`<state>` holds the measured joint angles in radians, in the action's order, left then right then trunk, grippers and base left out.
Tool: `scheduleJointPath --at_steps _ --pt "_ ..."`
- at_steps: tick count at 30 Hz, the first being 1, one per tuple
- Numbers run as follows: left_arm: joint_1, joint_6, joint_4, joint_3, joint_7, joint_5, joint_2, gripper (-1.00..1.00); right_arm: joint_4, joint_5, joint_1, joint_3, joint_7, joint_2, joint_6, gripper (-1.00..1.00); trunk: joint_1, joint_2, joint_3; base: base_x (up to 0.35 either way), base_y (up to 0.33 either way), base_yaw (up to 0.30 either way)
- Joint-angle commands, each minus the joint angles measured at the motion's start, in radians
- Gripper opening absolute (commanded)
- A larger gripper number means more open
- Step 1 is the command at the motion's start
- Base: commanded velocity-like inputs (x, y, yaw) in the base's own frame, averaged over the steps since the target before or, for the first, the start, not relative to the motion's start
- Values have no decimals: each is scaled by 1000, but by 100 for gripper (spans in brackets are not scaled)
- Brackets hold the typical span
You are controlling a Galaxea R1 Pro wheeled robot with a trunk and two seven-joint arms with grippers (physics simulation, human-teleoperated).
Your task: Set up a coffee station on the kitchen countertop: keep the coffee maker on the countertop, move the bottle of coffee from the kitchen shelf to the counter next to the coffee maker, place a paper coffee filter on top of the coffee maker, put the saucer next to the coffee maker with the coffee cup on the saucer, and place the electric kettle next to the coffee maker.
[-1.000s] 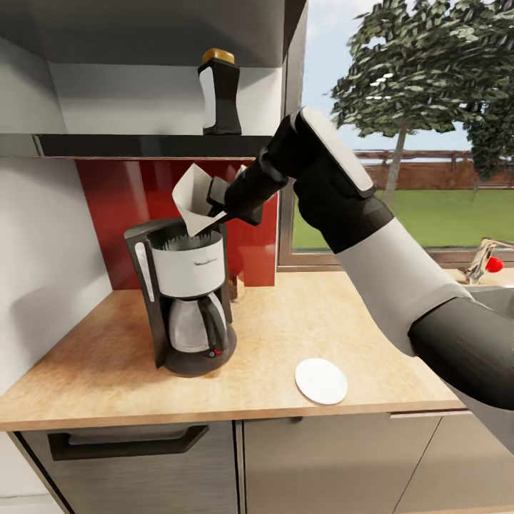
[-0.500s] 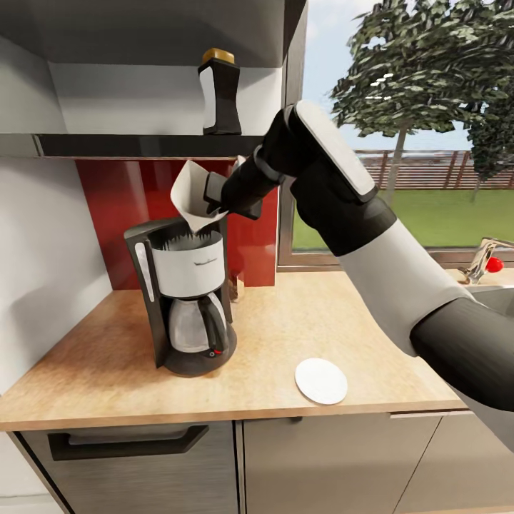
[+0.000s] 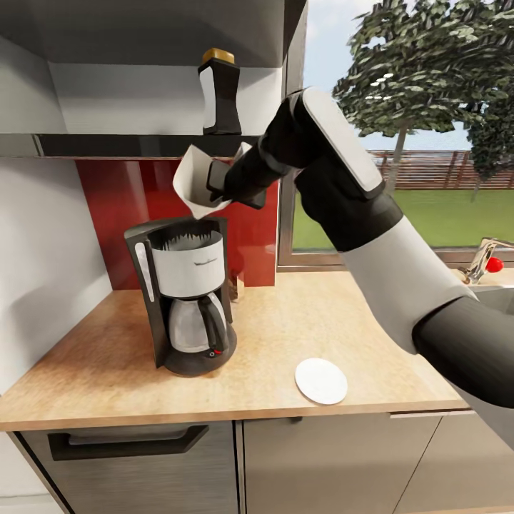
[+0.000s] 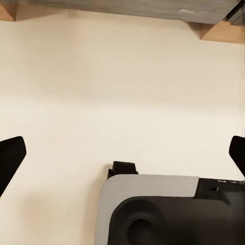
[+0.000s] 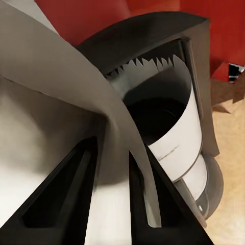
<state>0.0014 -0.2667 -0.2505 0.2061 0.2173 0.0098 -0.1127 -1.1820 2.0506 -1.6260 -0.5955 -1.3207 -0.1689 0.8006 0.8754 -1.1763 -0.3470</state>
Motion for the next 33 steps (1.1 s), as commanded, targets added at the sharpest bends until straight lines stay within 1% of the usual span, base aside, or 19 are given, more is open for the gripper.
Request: scheduleJointPath --at_steps 1,4,6,7,12,18,26,29,33 --pt "0 1 -3 7 9 1 2 100 6 0 -2 6 -3 0 7 -100 0 -1 -1 0 0 0" --pt "0 1 -6 6 9 1 4 100 23 -11 -2 23 15 0 8 -100 0 -1 -1 0 0 0" --pt "0 1 -7 6 9 1 5 100 34 -15 -3 26 27 0 9 -100 0 -1 -1 0 0 0" --pt "0 1 -7 6 9 1 5 100 64 -16 -3 26 110 0 9 -100 0 -1 -1 0 0 0" --pt "0 1 -8 6 9 1 6 100 69 -19 -3 27 115 0 9 -100 0 -1 -1 0 0 0" --pt "0 1 -9 6 10 0 6 100 110 -18 -3 26 116 -1 9 -100 0 -1 -1 0 0 0" --pt "0 1 -9 6 9 1 6 100 117 -19 -3 25 117 -1 9 -100 0 -1 -1 0 0 0" --pt "0 1 -9 6 9 1 6 100 145 -18 -3 22 117 -1 9 -100 0 -1 -1 0 0 0" --pt "0 1 -10 6 9 1 6 100 156 -18 -3 20 117 -2 9 -100 0 -1 -1 0 44 0"
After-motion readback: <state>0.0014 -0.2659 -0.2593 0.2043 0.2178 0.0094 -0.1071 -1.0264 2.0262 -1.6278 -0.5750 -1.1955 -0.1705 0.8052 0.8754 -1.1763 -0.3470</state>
